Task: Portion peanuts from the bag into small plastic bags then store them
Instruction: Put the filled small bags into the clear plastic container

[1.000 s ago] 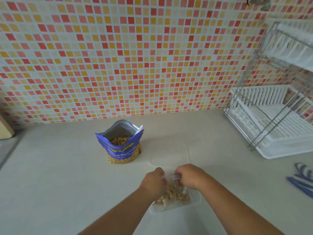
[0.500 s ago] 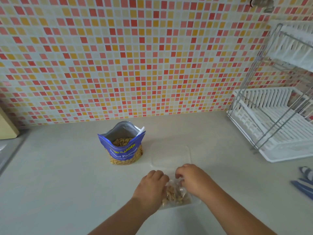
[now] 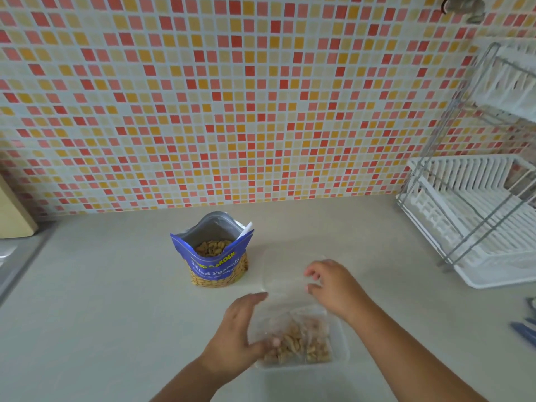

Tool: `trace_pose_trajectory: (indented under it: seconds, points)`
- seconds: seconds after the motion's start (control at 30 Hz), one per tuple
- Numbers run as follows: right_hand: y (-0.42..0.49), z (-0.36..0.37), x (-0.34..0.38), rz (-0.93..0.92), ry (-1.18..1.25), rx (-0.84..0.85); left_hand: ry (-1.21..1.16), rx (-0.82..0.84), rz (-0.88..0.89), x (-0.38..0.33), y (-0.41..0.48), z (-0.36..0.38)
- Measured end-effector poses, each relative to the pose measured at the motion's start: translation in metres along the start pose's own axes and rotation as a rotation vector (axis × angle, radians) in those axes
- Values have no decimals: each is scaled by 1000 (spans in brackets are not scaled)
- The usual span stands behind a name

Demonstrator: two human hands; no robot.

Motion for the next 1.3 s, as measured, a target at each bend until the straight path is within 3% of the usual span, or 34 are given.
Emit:
trace_pose_trajectory:
  seconds: [0.07,0.17,0.33,0.63,0.87,1.03,1.1,1.2,1.3]
  points:
    - [21,-6,-5,10,6,0,-20,147,-110,17,-7,1]
    - [44,15,-14,63,-140,234,146,261,-119,25,-14,6]
    - [70,40,-26,33,-489,392,197,177,-183,22,-3,9]
    - [92,56,-12,-62,-489,338,279,100,-127,30,7,10]
    - [102,36,-3,-51,-257,154,277,87,-170,38,8,9]
    - [104,-12,15,-169,34,-260,260,78,-183,38,7,2]
    - [103,-32,15,-134,202,-330,260,73,-187,38,7,-2]
    - [93,-23,24,-63,409,-98,261,64,-202,40,4,-6]
    - [66,22,34,-59,325,222,274,56,-206,40,0,-8]
Point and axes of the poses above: each hand's wrist, its own y-axis towards the middle knuckle, its own z-axis out of the palm, x = y × z, the point moved 7 cm from there along y, towards the middle knuckle
